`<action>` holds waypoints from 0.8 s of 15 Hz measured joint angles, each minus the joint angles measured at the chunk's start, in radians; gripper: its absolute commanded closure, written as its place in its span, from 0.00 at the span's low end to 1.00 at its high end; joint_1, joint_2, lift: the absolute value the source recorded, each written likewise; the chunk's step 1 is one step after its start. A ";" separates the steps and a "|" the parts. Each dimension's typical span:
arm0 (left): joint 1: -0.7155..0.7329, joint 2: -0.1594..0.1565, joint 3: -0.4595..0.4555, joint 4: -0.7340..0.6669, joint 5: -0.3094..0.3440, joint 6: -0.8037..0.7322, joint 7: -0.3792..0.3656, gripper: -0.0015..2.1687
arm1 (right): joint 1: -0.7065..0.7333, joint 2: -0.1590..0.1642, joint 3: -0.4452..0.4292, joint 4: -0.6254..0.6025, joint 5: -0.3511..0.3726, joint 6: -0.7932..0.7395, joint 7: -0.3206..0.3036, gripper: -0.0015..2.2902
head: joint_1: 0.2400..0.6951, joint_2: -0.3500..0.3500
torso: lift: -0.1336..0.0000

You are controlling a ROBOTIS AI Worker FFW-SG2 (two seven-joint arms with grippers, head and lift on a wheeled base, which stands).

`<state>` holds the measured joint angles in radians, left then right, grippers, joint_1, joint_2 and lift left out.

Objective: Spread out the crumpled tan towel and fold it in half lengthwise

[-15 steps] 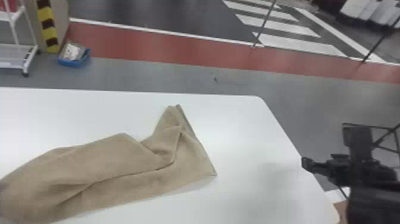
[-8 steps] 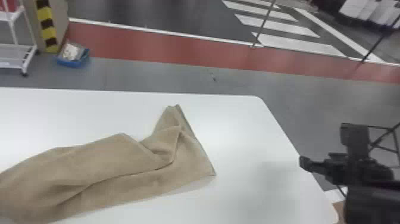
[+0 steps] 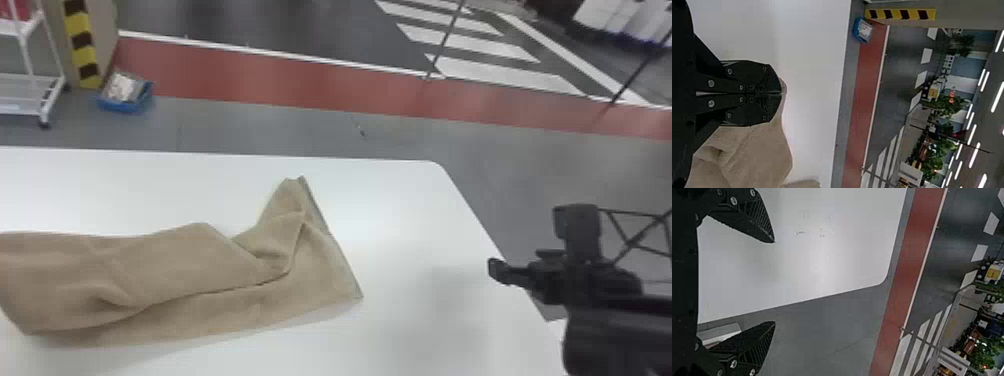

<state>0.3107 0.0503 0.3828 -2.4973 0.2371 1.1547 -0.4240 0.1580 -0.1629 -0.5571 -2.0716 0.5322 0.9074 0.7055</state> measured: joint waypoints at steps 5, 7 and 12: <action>0.014 -0.047 -0.004 -0.092 0.107 -0.094 0.072 0.83 | 0.004 0.000 -0.007 -0.001 0.002 -0.005 -0.001 0.07 | 1.00 0.00 | 0.07; 0.028 -0.050 0.003 -0.093 0.136 -0.102 0.120 0.83 | 0.008 0.000 -0.009 -0.001 0.002 -0.008 -0.003 0.07 | 1.00 0.00 | 0.07; 0.059 -0.047 0.036 -0.011 0.121 -0.024 0.195 0.00 | 0.015 -0.001 -0.019 0.005 0.000 -0.021 -0.005 0.07 | 1.00 0.01 | 0.07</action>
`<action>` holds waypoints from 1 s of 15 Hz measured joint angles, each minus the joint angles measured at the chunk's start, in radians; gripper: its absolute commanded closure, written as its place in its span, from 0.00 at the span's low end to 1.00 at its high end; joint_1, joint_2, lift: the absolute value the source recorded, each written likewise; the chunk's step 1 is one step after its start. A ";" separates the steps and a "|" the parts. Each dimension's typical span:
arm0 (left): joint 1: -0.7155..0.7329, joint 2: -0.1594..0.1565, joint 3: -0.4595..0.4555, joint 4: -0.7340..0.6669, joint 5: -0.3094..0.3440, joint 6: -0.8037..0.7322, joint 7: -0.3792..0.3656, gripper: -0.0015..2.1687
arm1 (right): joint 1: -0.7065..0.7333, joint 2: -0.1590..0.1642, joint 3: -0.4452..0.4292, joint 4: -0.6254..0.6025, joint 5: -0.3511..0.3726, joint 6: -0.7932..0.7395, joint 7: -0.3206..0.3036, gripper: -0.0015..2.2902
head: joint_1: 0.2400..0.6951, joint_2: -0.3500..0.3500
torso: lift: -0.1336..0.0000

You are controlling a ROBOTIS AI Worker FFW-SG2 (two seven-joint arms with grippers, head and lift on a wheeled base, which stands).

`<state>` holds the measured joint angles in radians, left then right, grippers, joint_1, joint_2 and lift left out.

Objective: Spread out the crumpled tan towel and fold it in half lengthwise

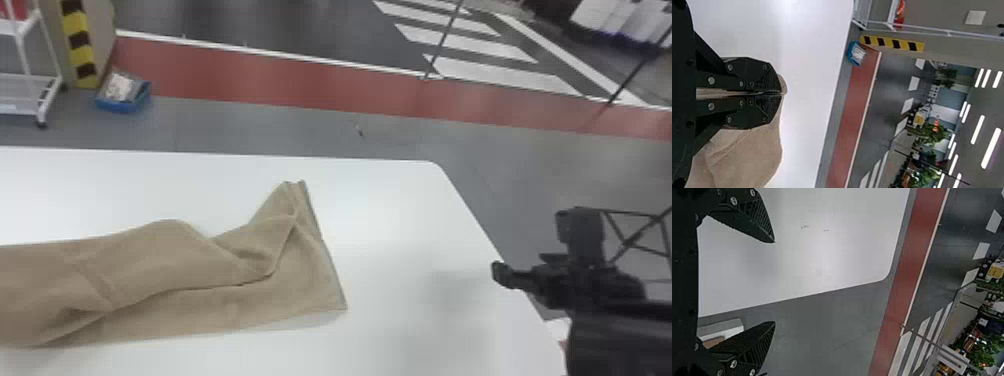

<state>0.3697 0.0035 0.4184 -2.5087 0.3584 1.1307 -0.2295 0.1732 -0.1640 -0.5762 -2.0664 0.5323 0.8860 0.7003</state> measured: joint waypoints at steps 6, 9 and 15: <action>-0.063 0.024 -0.055 0.019 -0.095 0.031 -0.117 0.02 | 0.013 0.006 0.002 0.003 0.001 -0.004 0.000 0.07 | 1.00 0.00 | 0.07; -0.189 0.060 -0.169 0.154 -0.228 0.031 -0.274 0.04 | 0.023 0.010 -0.001 0.002 0.000 -0.006 0.001 0.07 | 1.00 0.00 | 0.07; -0.363 0.102 -0.306 0.450 -0.439 -0.030 -0.454 0.07 | 0.037 0.011 -0.014 -0.002 -0.001 -0.007 0.002 0.07 | 1.00 0.00 | 0.07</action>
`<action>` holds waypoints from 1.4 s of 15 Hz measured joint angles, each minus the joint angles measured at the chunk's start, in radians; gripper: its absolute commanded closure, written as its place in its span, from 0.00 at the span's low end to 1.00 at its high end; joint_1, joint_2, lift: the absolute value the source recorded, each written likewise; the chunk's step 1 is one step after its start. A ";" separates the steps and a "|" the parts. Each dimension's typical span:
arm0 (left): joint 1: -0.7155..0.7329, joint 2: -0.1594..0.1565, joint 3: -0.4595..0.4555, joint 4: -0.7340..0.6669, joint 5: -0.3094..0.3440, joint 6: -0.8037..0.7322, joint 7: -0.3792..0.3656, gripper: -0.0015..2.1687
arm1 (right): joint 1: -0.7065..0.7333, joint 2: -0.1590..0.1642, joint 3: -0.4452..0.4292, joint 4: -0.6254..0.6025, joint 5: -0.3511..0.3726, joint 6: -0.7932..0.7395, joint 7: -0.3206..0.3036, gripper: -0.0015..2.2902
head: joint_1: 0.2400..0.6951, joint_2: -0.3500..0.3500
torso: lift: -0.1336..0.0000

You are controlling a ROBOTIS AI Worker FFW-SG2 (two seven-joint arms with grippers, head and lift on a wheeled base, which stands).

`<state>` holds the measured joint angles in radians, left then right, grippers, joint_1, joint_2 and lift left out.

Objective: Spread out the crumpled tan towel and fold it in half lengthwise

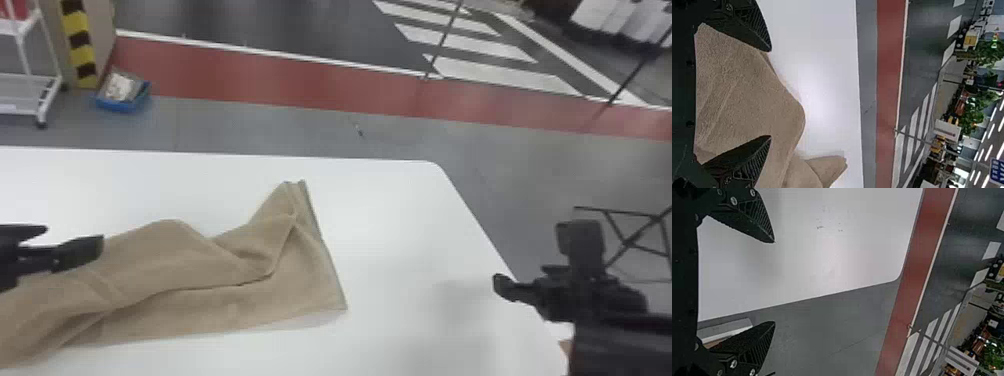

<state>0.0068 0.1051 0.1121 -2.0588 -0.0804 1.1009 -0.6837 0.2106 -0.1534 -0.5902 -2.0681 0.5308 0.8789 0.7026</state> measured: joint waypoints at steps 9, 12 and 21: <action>-0.046 0.073 0.009 0.117 -0.115 0.060 -0.081 0.35 | -0.002 0.000 0.007 0.015 0.000 -0.017 -0.001 0.07 | 1.00 0.00 | 0.07; -0.039 0.073 0.011 0.104 -0.126 0.076 -0.104 0.50 | 0.000 0.000 0.004 0.016 0.000 -0.017 -0.001 0.07 | 1.00 0.00 | 0.07; -0.004 0.060 0.010 -0.045 -0.144 0.101 0.011 0.85 | 0.006 -0.002 -0.008 0.016 -0.012 -0.020 -0.001 0.07 | 1.00 0.00 | 0.07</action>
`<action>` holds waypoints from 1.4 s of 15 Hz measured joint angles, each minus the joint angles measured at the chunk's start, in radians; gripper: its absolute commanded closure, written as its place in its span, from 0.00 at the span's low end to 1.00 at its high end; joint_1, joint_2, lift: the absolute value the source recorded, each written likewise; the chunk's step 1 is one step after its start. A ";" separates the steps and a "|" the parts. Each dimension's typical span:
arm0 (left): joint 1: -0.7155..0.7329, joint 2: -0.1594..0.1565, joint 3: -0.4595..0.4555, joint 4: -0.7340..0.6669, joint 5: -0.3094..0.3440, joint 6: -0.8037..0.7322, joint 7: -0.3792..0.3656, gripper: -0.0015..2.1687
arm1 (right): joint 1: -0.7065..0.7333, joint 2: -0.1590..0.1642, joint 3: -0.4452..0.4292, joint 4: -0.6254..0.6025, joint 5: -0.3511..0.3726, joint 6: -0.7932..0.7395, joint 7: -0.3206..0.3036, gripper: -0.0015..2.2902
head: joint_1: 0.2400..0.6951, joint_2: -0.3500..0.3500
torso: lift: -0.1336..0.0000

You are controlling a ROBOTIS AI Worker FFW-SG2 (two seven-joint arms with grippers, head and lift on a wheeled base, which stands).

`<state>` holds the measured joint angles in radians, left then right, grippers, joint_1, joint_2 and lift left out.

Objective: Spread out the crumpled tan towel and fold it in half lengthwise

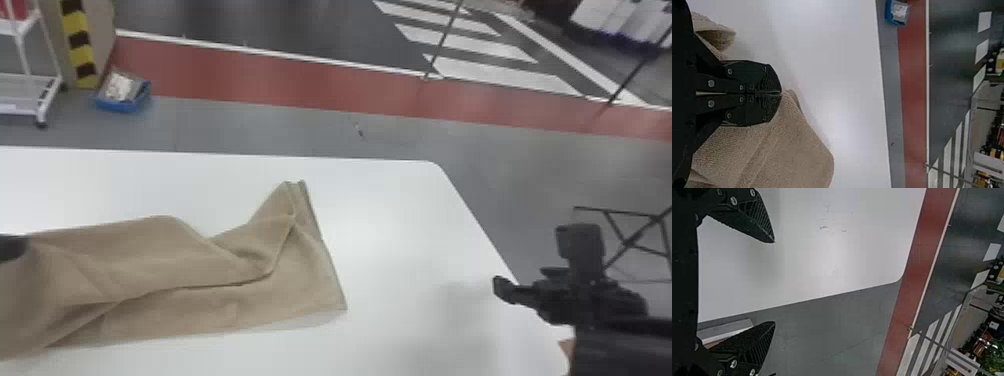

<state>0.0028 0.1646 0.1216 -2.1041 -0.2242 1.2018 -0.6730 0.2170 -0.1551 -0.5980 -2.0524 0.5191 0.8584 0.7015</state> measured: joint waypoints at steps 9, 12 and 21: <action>0.278 -0.053 -0.030 -0.437 0.035 -0.195 0.366 0.85 | 0.011 0.004 -0.008 0.011 -0.008 -0.035 -0.001 0.07 | 1.00 0.00 | 0.07; 0.399 -0.058 -0.112 -0.411 0.028 -0.305 0.372 0.85 | 0.014 0.008 0.004 0.020 -0.007 -0.045 -0.002 0.07 | 1.00 0.00 | 0.07; 0.142 -0.060 -0.061 -0.276 -0.013 -0.080 0.428 0.39 | 0.041 0.009 -0.004 0.020 -0.007 -0.090 -0.003 0.07 | 1.00 0.00 | 0.07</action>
<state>0.1447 0.1046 0.0605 -2.3799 -0.2367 1.1215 -0.2452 0.2584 -0.1457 -0.6021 -2.0325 0.5125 0.7680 0.6990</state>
